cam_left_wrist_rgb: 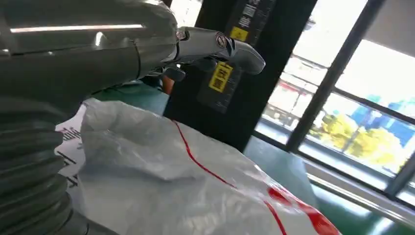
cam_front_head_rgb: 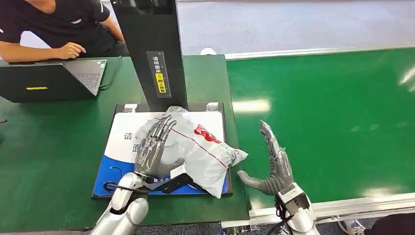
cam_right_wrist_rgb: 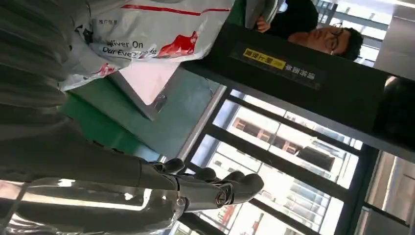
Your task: Moved the parcel from conveyor to table for the left to box.
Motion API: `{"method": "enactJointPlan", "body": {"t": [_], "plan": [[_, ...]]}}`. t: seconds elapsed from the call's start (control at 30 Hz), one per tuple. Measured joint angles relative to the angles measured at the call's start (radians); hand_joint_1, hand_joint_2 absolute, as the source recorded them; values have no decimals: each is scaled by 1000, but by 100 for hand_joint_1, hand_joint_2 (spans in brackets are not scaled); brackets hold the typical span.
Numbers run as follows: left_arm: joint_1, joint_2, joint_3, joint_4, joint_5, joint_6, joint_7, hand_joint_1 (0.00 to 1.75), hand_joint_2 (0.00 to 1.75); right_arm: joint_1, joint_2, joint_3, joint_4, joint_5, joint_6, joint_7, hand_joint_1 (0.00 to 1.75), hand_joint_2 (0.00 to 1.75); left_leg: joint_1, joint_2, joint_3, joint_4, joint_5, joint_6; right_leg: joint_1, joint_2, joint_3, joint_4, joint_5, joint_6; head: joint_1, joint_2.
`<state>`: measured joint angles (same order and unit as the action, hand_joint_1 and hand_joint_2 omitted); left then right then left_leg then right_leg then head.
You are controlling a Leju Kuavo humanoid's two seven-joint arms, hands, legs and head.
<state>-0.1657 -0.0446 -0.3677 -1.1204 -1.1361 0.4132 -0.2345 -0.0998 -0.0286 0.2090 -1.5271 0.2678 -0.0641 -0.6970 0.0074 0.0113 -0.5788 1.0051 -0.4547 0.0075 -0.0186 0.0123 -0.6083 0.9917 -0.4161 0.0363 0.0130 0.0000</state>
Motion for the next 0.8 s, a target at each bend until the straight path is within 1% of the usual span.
{"method": "enactJointPlan", "body": {"t": [0.1,0.2,0.33,0.5,0.63,0.67,0.7,0.73,0.8], "plan": [[-28,0,1,31,-42,-12,53,0,175,7,4,-3,-7,2,2,1,0,175,0,0,0,0,0,0,0,0,0,0,0,0,0,0],[-66,1,6,85,-74,-88,126,0,175,13,13,-5,-10,2,5,1,0,175,0,0,0,0,0,0,0,0,0,0,0,0,0,0],[-109,1,11,155,-78,-169,170,0,175,11,15,-7,-9,1,6,2,0,175,0,0,0,0,0,0,0,0,1,0,0,0,0,0],[-156,-4,26,227,-57,-258,175,0,175,11,26,-10,-6,-1,0,3,0,175,0,-1,3,0,0,0,0,-1,4,0,0,0,0,0],[-200,-5,32,289,-37,-318,159,2,175,12,37,-21,-6,-2,-7,7,0,175,0,-3,9,-1,0,0,0,-2,11,0,-2,0,0,0],[-205,-5,34,298,-36,-319,159,141,175,12,38,-22,-6,-2,-7,8,0,175,0,-3,11,-1,0,0,0,-2,13,-1,-2,0,0,0],[-209,-5,34,305,-35,-319,158,72,175,12,39,-23,-6,-2,-7,8,0,175,0,-3,12,-1,0,0,0,-2,14,-1,-2,0,0,0],[-212,-6,34,312,-35,-320,158,175,175,12,40,-25,-6,-2,-7,9,0,175,0,-3,13,-1,0,0,0,-2,15,-1,-2,0,0,0],[-212,-7,34,323,-30,-329,157,175,175,12,43,-26,-6,-2,-7,11,0,175,0,-3,14,-1,0,0,0,-2,17,-1,-2,0,0,0]]}}
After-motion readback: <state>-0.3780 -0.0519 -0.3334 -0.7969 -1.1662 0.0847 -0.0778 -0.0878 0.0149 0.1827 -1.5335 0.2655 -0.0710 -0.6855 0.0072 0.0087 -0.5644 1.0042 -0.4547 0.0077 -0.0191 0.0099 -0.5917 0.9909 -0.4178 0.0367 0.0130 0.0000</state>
